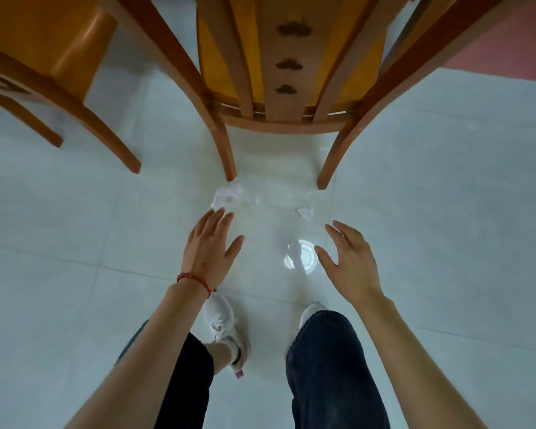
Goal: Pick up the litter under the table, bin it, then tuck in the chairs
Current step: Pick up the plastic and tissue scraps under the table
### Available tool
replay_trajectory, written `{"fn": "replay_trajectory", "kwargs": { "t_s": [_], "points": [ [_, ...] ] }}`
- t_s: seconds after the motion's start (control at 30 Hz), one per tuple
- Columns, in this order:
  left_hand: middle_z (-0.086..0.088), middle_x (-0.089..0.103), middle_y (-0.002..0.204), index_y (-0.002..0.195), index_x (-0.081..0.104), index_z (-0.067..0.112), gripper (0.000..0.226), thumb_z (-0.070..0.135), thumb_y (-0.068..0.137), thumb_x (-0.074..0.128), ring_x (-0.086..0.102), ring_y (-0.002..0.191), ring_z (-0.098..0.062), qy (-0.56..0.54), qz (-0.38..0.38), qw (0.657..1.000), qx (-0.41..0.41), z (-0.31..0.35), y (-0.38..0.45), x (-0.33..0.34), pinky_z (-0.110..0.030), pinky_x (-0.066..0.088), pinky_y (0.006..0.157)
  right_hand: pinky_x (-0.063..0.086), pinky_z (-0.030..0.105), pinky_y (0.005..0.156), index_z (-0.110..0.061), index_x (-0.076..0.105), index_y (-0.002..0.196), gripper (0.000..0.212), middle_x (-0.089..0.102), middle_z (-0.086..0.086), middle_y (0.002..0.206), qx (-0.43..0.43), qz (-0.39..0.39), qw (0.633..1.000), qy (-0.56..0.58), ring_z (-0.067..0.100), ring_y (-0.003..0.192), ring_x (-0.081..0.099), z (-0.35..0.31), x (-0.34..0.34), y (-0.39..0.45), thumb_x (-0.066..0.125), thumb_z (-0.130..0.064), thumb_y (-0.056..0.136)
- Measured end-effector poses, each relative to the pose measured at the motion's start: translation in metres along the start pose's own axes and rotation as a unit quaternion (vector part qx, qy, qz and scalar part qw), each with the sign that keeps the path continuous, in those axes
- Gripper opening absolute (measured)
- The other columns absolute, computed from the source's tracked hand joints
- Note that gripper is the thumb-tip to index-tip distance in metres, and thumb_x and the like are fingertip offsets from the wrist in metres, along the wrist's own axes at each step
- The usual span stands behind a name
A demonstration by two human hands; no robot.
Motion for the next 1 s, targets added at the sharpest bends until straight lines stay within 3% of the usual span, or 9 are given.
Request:
{"fn": "replay_trajectory", "kwargs": {
  "t_s": [0.47,0.77,0.93,1.0],
  "points": [
    [-0.02,0.042,0.14,0.129,0.043,0.003,0.048,0.027,0.088,0.052,0.031,0.133,-0.036,-0.011,0.041,0.998,-0.037,-0.126,0.147,0.185,-0.045,0.028,0.109,0.04,0.045,0.097,-0.004,0.053,0.123,0.043,0.05,0.015,0.134,-0.033,0.054,0.998,-0.026,0.032,0.124,0.045,0.126,0.163,0.139,0.06,-0.025,0.086],
    [-0.018,0.036,0.144,0.135,0.034,0.005,0.064,0.036,0.084,0.057,0.026,0.135,-0.031,-0.092,0.134,0.974,-0.157,-0.217,0.227,0.244,-0.041,0.022,0.111,0.05,0.047,0.083,-0.007,0.059,0.114,0.037,0.06,0.017,0.119,-0.122,0.098,0.987,-0.024,0.035,0.107,0.058,0.151,0.254,0.182,0.068,-0.015,0.079],
    [-0.016,0.043,0.14,0.134,0.036,0.008,0.078,0.049,0.075,0.063,0.038,0.128,-0.031,-0.161,0.088,0.956,-0.231,-0.25,0.254,0.274,-0.04,0.033,0.103,0.051,0.047,0.082,-0.009,0.06,0.114,0.035,0.059,0.015,0.122,-0.127,0.104,0.986,-0.018,0.034,0.108,0.058,0.155,0.273,0.188,0.066,-0.015,0.08],
    [-0.017,0.055,0.128,0.126,0.047,0.008,0.07,0.051,0.073,0.063,0.05,0.116,-0.032,-0.166,0.071,0.952,-0.247,-0.254,0.259,0.282,-0.037,0.041,0.09,0.05,0.047,0.083,-0.009,0.058,0.115,0.037,0.059,0.015,0.121,-0.128,0.105,0.986,-0.016,0.034,0.108,0.057,0.155,0.275,0.189,0.067,-0.014,0.08]
  ]
}}
Point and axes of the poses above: each hand's wrist, its own y-axis towards the middle knuckle, its own x-axis out of the palm, z = x × y, the point moved 9 cm from there along y, towards the middle knuckle
